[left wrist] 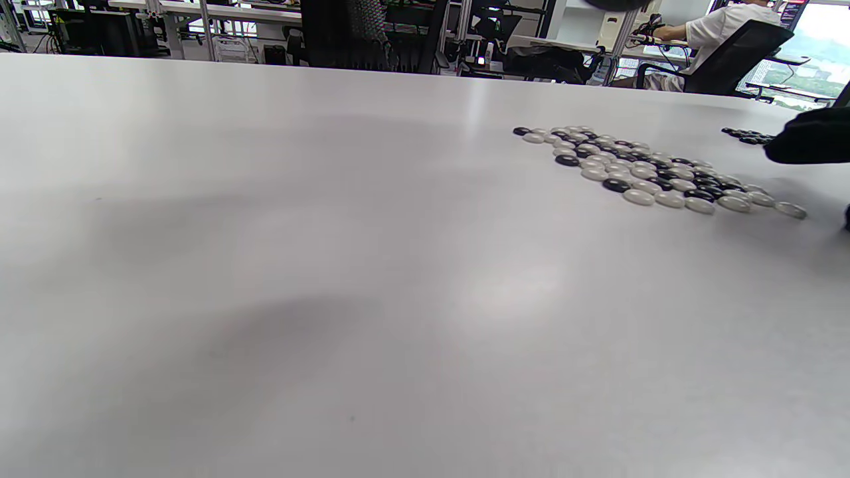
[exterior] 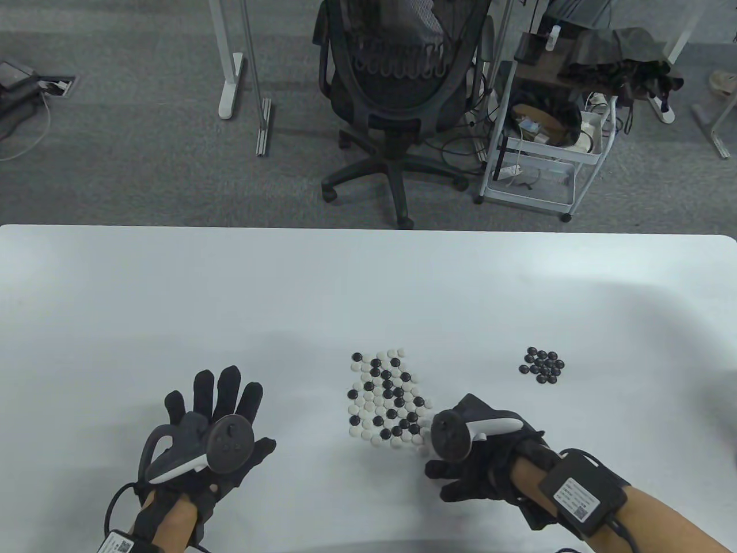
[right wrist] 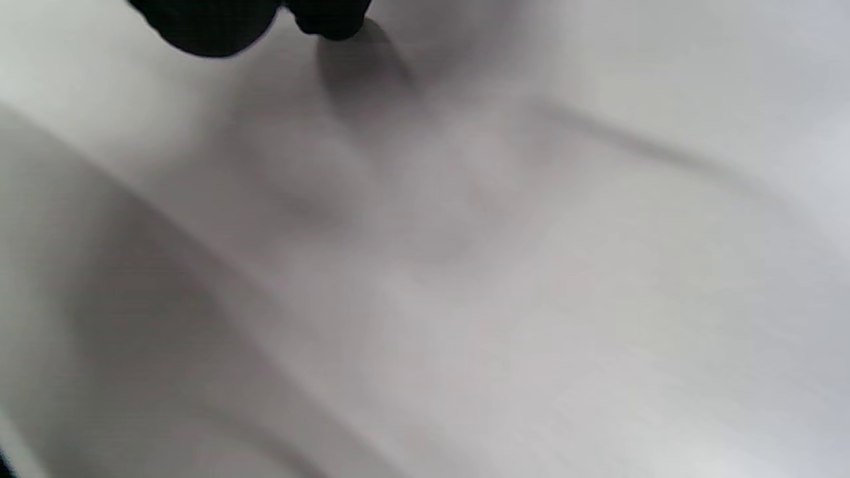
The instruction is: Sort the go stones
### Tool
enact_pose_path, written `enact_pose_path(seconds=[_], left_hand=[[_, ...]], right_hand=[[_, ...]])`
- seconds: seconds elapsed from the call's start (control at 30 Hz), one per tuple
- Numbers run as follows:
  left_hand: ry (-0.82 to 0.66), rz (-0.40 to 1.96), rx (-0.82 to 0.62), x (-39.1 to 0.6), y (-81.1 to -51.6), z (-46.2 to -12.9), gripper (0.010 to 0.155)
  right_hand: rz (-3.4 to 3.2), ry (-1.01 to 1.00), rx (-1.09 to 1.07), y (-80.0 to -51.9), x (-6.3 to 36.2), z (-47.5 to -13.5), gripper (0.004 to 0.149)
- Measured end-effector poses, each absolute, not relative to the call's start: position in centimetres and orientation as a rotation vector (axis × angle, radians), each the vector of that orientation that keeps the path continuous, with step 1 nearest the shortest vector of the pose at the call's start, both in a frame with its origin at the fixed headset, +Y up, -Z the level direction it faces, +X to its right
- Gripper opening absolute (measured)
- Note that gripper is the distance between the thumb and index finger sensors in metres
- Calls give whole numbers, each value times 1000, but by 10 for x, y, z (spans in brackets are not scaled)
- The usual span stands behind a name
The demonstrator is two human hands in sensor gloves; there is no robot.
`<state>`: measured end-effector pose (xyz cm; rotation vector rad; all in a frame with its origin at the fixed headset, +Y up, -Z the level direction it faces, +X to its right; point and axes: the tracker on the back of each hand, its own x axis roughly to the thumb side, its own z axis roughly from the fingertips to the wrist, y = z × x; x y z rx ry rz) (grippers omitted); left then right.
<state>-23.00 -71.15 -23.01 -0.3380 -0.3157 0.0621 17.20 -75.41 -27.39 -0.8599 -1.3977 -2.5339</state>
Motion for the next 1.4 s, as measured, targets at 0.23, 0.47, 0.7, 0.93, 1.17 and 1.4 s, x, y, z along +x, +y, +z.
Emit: enact_pose_path(seconds=[0.23,0.47,0.7,0.93,1.17,1.4], left_hand=[[-317,65,-329,-231,-710,-230,80],[-315,69,-329,-231,-710,-230,80],[-305,74,-329,-233,-709,-231,80],[-303,81,-326,-234,-709,-231,80],[-304,81,-326,-235,-708,-231,80],[-309,71,-319,-233,-709,-230,80]], right_hand=[[-2762,-1429,-419,-755,251,-313,64],[-2876,-1392,-134,-756,292,-349,64],[-2933,-1350,-16,-758,299,-370,64],[-2982,-1362,73,-758,305,-382,66],[-3157,-1280,-40,-733,295,-383,71],[-3217,-882,-466,-669,251,-348,81]])
